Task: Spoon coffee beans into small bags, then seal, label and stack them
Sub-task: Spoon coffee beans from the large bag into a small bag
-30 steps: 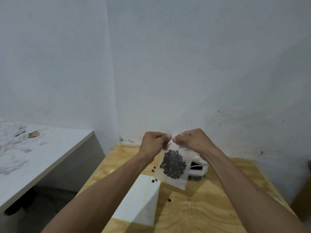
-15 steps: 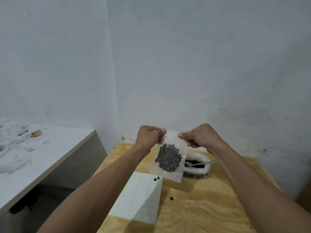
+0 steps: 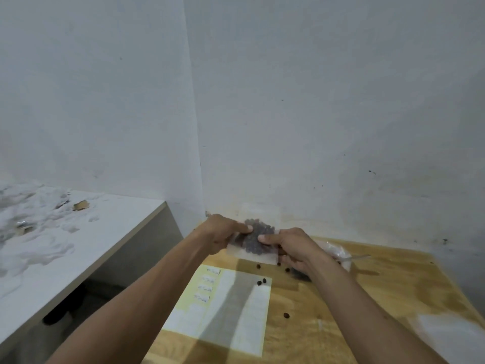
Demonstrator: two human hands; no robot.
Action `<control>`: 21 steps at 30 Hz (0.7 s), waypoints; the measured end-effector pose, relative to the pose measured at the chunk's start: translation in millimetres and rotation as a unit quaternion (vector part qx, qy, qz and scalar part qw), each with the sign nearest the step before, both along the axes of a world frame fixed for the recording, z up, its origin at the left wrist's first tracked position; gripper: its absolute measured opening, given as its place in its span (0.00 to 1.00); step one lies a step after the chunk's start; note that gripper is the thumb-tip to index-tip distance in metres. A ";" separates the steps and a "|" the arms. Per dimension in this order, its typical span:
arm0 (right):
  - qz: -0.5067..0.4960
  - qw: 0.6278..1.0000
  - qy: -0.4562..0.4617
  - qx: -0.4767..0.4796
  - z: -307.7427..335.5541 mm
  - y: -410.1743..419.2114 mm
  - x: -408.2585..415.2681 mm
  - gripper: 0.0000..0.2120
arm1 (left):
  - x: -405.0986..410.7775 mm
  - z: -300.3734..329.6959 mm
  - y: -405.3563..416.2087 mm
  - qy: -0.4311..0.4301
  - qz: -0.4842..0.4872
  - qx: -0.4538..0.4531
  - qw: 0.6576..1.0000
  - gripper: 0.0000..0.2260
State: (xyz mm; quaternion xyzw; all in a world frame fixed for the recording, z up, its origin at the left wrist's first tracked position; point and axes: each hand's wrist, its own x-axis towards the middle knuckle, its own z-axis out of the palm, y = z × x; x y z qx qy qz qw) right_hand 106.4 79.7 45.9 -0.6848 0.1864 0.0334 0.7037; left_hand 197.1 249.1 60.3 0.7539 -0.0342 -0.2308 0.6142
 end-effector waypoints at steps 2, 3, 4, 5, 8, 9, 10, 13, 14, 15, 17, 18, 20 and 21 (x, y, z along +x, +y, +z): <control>0.001 0.999 0.016 -0.047 -2.3 13.3 7.6 0.12 | 3.3 -8.9 10.0 -0.040 0.037 0.029 0.998 0.17; 0.001 0.996 0.021 -0.083 -6.0 19.9 13.5 0.17 | 7.3 -13.4 15.1 -0.049 0.053 0.031 0.997 0.19; 0.000 0.991 0.019 -0.131 -8.1 27.6 17.9 0.19 | 11.9 -18.3 19.7 -0.051 0.071 0.029 0.996 0.19; -0.001 0.984 0.014 -0.177 -12.3 34.2 23.9 0.18 | 17.2 -22.6 23.8 -0.042 0.081 0.024 0.996 0.18; 0.000 0.961 0.001 -0.278 -13.5 52.9 33.4 0.26 | 30.3 -36.8 33.5 -0.043 0.106 0.050 0.992 0.14; 0.001 0.954 0.002 -0.300 -16.9 58.1 39.0 0.33 | 34.4 -42.5 34.7 -0.057 0.111 0.056 0.991 0.14; 0.000 0.947 -0.004 -0.320 -18.8 63.1 42.5 0.36 | 37.7 -48.4 34.8 -0.069 0.114 0.061 0.989 0.11; 0.006 0.930 -0.014 -0.368 -34.3 73.3 57.3 0.31 | 46.7 -64.4 33.5 -0.088 0.099 0.077 0.988 0.25; 0.023 0.919 -0.007 -0.394 -40.6 74.9 61.2 0.29 | 47.9 -68.2 33.5 -0.106 0.083 0.104 0.985 0.31; 0.046 0.904 0.000 -0.426 -47.2 75.6 63.6 0.27 | 50.3 -72.8 33.9 -0.147 0.056 0.152 0.976 0.32; 0.106 0.858 -0.002 -0.503 -59.9 74.9 65.3 0.25 | 51.2 -80.0 35.4 -0.234 -0.017 0.260 0.937 0.22; 0.134 0.834 -0.006 -0.535 -65.9 74.1 66.1 0.26 | 52.9 -85.1 36.4 -0.254 -0.053 0.291 0.921 0.17; 0.164 0.803 -0.013 -0.572 -79.2 71.3 72.0 0.27 | 58.9 -96.9 38.0 -0.252 -0.117 0.329 0.903 0.15; 0.167 0.798 -0.011 -0.579 -83.3 70.6 74.9 0.28 | 63.5 -103.4 39.1 -0.256 -0.144 0.354 0.888 0.18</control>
